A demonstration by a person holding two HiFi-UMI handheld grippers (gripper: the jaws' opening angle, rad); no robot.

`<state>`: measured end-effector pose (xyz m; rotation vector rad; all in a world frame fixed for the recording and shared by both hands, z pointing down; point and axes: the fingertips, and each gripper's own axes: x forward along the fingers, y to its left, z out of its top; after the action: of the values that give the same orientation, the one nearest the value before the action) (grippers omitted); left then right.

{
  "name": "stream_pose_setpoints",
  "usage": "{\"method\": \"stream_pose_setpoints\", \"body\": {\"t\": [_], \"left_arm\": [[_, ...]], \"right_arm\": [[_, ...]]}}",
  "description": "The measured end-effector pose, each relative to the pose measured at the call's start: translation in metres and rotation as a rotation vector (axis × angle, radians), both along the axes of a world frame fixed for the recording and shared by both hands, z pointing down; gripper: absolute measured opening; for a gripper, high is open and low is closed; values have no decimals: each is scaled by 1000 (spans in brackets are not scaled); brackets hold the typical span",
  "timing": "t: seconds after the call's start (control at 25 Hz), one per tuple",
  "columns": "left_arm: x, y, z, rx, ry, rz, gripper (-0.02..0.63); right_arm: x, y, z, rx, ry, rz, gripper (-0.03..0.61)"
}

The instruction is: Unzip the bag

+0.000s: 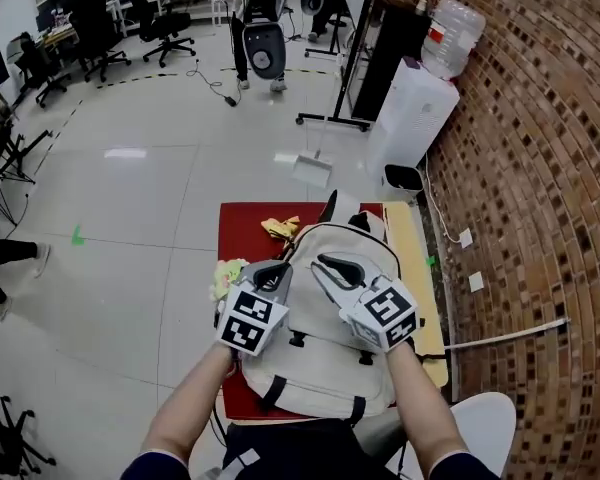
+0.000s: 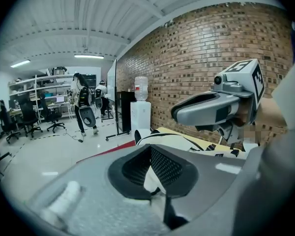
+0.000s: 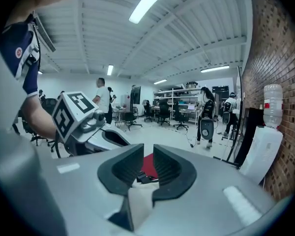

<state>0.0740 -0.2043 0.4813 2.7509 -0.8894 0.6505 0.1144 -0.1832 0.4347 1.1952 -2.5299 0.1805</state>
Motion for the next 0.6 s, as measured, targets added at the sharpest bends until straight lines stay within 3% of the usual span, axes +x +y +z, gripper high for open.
{"method": "stream_pose_setpoints", "body": {"t": [0.36, 0.6], "left_arm": [[-4, -49, 56, -112, -58, -43, 5], [-9, -54, 83, -178, -120, -103, 16]], "right_arm": [[-6, -74, 101, -209, 168, -36, 87], [-6, -91, 148, -294, 255, -111, 100]]}}
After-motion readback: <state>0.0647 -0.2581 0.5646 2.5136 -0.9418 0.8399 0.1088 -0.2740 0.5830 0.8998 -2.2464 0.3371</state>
